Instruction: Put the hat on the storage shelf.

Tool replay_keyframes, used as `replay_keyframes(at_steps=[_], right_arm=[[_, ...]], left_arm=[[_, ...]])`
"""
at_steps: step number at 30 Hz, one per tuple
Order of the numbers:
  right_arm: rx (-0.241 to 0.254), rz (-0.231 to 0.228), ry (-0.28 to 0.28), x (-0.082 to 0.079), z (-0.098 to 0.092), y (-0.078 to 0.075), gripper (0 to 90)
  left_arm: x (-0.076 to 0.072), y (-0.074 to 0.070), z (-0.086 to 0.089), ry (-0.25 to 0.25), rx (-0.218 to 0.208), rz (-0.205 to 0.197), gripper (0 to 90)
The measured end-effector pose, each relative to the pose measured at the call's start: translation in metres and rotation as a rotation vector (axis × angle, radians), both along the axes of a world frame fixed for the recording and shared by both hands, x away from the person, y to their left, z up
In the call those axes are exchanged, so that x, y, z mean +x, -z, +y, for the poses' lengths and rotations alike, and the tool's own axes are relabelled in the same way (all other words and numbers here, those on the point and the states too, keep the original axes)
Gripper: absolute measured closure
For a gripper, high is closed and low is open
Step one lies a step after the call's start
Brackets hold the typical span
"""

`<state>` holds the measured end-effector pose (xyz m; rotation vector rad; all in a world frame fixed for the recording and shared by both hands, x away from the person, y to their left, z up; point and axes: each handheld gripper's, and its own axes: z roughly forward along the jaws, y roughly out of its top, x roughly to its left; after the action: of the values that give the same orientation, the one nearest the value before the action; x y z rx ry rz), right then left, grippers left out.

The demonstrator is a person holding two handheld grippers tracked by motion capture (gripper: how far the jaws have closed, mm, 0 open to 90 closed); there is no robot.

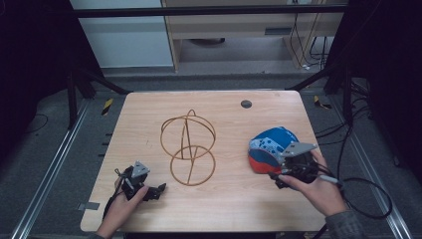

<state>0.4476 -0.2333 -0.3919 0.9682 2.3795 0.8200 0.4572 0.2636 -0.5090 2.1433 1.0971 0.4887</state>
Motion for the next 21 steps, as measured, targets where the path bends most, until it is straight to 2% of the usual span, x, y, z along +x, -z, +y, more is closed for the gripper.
replay_keyframes(at_steps=[4,7,9,16,17,18,21], right_arm=[[-0.024,0.02,0.01,0.009,-0.021,-0.013,6.2],[-0.046,0.031,0.013,0.013,-0.028,-0.016,6.8],[-0.073,0.041,0.015,0.021,-0.036,-0.02,6.8],[-0.104,0.114,-0.021,0.054,-0.029,-0.013,6.7],[-0.104,0.114,-0.021,0.054,-0.029,-0.013,6.7],[-0.115,0.129,-0.025,0.063,-0.026,-0.009,6.8],[-0.111,0.149,-0.017,0.074,-0.023,-0.005,7.0]], left_arm=[[0.0,0.0,0.0,0.001,0.0,0.0,0.0],[0.0,0.0,0.0,0.001,0.001,0.0,0.0],[0.0,0.0,0.0,-0.002,-0.004,-0.001,0.0],[0.0,0.0,0.0,-0.002,-0.004,0.0,0.0],[0.0,0.0,0.0,-0.002,-0.004,0.0,0.0],[0.0,0.0,0.0,-0.002,-0.003,-0.001,0.0],[0.0,0.0,0.0,-0.002,-0.003,0.0,0.0]])
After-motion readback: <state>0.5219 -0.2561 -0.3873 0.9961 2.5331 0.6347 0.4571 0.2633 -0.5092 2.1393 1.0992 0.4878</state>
